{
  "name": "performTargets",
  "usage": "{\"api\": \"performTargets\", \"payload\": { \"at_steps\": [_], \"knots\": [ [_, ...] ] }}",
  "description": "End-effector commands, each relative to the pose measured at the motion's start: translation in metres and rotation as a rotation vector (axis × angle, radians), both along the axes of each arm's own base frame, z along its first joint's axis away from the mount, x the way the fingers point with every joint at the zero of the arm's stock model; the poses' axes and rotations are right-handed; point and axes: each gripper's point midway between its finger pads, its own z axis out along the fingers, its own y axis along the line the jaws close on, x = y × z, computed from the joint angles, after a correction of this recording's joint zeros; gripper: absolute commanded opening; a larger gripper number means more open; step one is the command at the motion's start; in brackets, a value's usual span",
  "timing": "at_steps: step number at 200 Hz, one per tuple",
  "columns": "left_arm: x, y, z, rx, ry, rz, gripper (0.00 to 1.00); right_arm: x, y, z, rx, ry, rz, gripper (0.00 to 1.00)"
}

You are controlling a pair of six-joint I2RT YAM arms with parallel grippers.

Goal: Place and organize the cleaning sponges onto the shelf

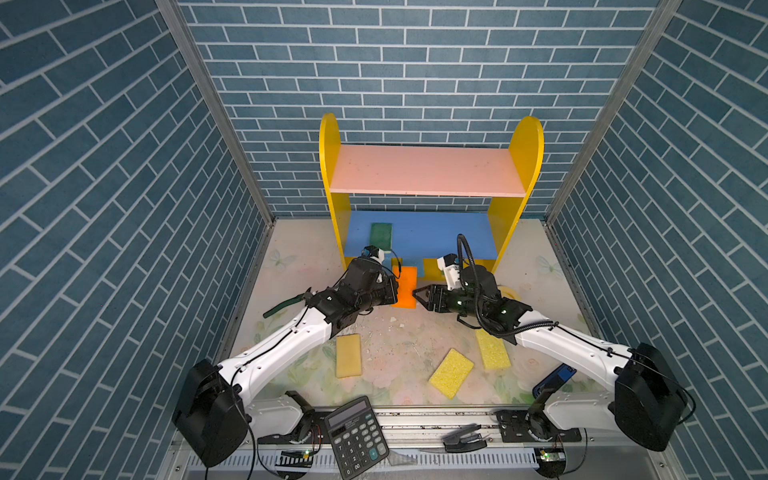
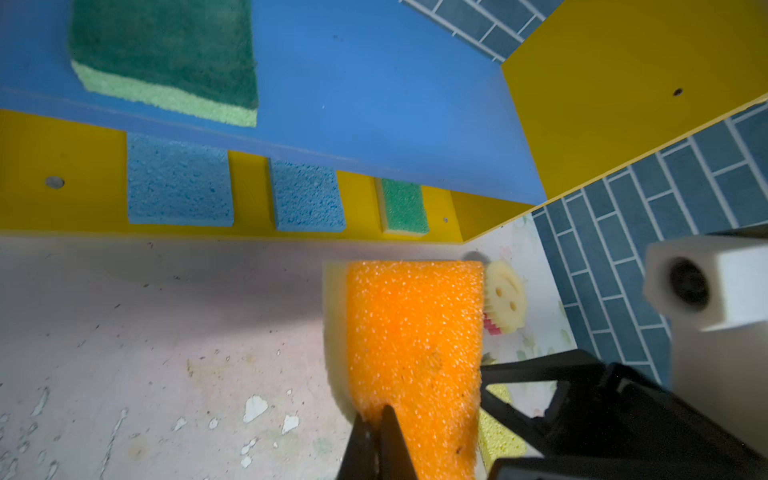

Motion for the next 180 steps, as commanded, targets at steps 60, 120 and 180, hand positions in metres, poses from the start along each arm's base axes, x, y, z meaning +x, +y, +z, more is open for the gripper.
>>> {"api": "performTargets", "payload": {
  "at_steps": [60,120,180],
  "knots": [
    [0.009,-0.01,0.012,-0.049,-0.025,-0.014,0.0,0.012,0.029,0.041,0.13,-0.046,0.063,0.17],
    [0.008,-0.004,0.029,-0.08,-0.08,-0.008,0.49,0.025,0.026,0.047,0.114,-0.054,0.028,0.0],
    [-0.015,0.09,0.069,0.052,-0.294,0.251,0.58,0.09,0.002,0.078,-0.01,-0.184,-0.09,0.0]
  ]
}}
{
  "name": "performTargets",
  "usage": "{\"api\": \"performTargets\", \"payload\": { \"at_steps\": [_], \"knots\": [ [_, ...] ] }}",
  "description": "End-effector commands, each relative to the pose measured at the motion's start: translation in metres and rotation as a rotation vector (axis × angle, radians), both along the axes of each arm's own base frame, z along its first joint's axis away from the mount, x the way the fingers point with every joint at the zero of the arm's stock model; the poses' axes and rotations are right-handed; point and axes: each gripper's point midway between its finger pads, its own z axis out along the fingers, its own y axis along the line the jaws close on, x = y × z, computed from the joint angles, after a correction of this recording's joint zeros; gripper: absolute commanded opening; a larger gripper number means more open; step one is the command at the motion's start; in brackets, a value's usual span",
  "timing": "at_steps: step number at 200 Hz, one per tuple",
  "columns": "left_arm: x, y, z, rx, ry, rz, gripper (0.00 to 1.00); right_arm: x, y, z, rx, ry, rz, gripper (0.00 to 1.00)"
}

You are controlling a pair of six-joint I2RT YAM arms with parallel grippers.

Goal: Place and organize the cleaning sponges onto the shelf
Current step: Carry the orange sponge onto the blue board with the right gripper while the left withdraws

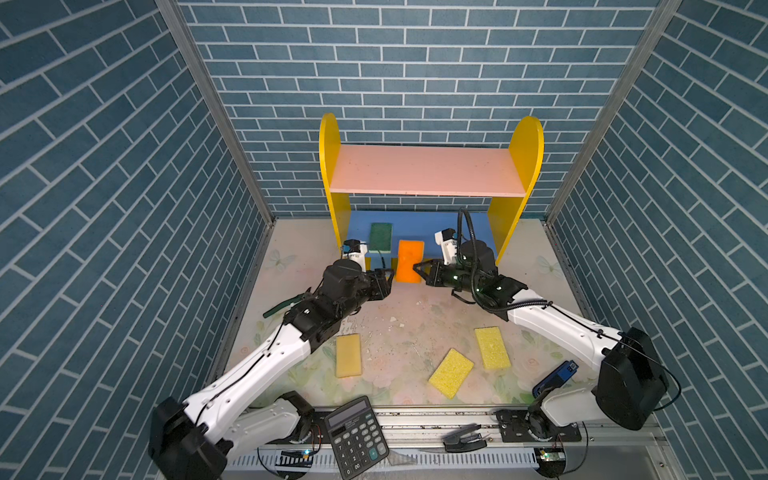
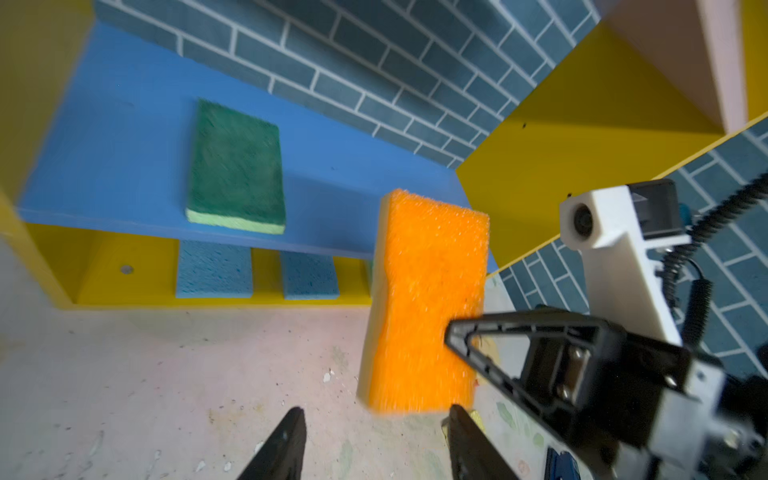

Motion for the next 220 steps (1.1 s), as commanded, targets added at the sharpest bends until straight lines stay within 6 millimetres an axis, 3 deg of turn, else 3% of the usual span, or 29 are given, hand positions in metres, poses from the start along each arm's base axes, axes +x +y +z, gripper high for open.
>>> {"api": "performTargets", "payload": {
  "at_steps": [1,34,77,131,173,180,220],
  "knots": [
    [-0.006,0.046,0.003,0.103,-0.06,0.151,0.58,0.033,-0.008,0.02,-0.072,-0.09,-0.05,0.0],
    [-0.024,0.081,-0.003,0.155,-0.058,0.239,0.6,0.072,-0.007,0.015,-0.152,-0.07,-0.077,0.0],
    [-0.038,0.101,-0.009,0.194,-0.036,0.281,0.61,0.106,-0.005,-0.01,-0.182,0.013,-0.086,0.0],
    [-0.048,0.117,-0.008,0.221,-0.033,0.317,0.61,0.127,0.006,-0.035,-0.177,0.103,-0.047,0.0],
    [-0.054,0.128,-0.013,0.24,-0.015,0.351,0.62,0.14,-0.003,-0.056,-0.2,0.202,-0.058,0.0],
    [-0.059,0.132,-0.007,0.221,-0.036,0.359,0.62,0.14,-0.004,-0.061,-0.207,0.214,-0.056,0.0],
    [-0.061,0.137,-0.008,0.23,-0.031,0.375,0.62,0.138,-0.013,-0.075,-0.226,0.274,-0.058,0.0]
  ]
}}
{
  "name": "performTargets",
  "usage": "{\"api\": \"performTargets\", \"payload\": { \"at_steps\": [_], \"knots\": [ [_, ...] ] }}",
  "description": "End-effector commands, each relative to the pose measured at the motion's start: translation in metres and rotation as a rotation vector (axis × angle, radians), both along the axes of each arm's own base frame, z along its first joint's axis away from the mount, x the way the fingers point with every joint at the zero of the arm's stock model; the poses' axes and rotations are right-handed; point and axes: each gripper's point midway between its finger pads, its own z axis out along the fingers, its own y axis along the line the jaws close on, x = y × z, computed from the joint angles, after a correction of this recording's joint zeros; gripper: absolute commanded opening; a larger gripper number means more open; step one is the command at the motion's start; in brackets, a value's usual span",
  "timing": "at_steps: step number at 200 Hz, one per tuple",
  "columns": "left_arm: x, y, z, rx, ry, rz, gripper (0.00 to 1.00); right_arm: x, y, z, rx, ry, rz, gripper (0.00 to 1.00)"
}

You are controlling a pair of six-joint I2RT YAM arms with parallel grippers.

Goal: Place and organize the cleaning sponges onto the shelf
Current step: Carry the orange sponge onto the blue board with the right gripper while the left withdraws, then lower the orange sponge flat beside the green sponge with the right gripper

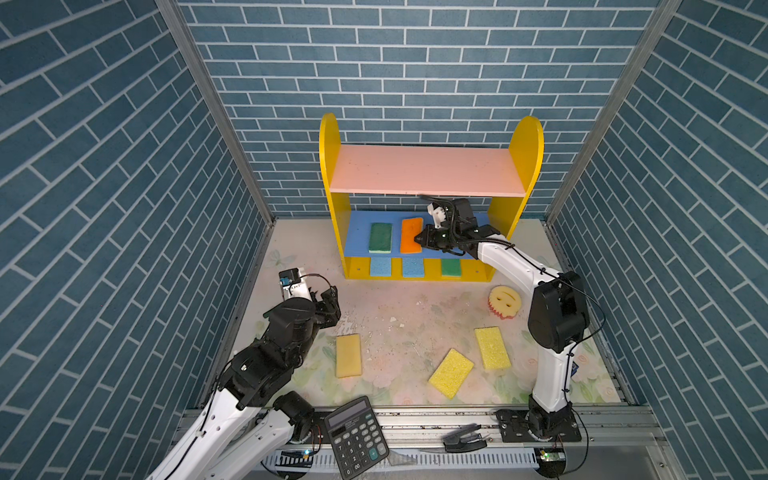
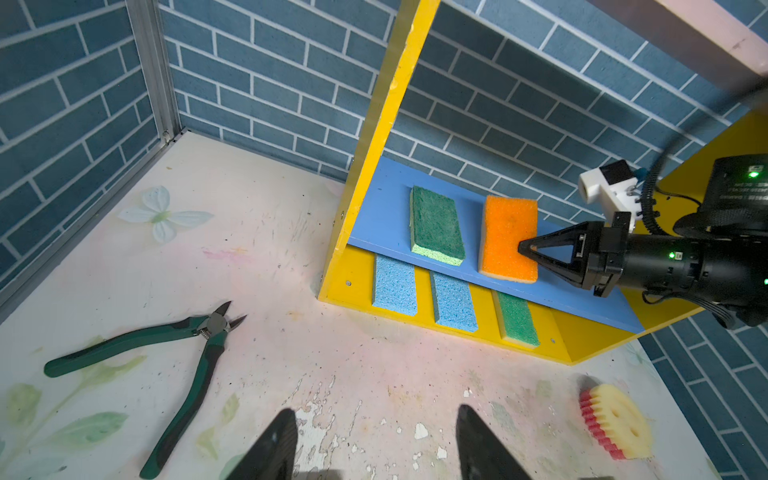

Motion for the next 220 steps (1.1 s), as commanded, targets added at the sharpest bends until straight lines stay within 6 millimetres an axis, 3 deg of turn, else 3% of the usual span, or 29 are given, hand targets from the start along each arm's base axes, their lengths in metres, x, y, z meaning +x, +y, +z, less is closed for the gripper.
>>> {"api": "performTargets", "payload": {
  "at_steps": [1,106,220],
  "knots": [
    [-0.001,0.007,-0.009,0.03,0.028,0.031,0.62,0.003,-0.015,-0.018,-0.017,0.102,-0.036,0.0],
    [0.003,0.002,-0.013,0.016,0.044,0.025,0.62,0.02,-0.018,-0.022,0.006,0.117,-0.043,0.0],
    [0.003,0.001,-0.016,0.024,0.051,0.022,0.63,0.021,-0.01,-0.025,0.001,0.134,0.018,0.0]
  ]
}}
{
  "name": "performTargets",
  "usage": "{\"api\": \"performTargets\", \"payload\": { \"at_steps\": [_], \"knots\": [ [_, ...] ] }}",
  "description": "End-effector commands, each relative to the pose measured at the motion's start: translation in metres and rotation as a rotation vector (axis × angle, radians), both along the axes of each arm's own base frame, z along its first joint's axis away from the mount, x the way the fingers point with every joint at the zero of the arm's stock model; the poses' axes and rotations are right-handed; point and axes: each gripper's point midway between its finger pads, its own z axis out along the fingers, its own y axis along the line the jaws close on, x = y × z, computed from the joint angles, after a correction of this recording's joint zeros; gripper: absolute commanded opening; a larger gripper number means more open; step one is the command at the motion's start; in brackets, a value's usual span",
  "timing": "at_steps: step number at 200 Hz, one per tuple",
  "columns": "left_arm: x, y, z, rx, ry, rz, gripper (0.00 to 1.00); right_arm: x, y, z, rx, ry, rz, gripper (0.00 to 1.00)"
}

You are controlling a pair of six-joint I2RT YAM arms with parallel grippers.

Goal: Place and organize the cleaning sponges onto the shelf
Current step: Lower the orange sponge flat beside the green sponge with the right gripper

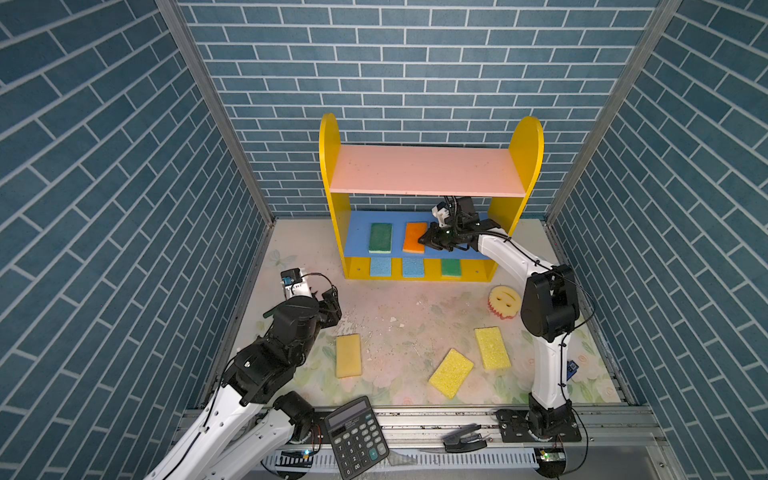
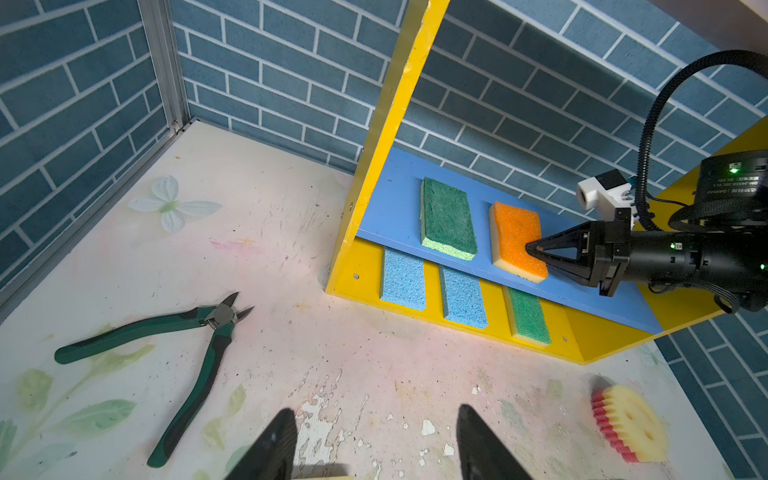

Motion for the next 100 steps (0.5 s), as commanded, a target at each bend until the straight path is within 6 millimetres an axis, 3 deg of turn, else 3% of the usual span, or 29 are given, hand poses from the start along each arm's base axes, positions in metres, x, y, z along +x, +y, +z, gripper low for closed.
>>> {"api": "performTargets", "payload": {
  "at_steps": [1,100],
  "knots": [
    [0.0001,0.0019,-0.0079,0.015,0.019,0.007,0.63,0.0047,-0.0009,-0.005,-0.026,-0.009,0.027,0.0],
    [0.0055,-0.0025,-0.0158,0.03,0.046,0.003,0.63,0.0007,0.0076,-0.0035,-0.013,0.006,0.109,0.0]
  ]
}}
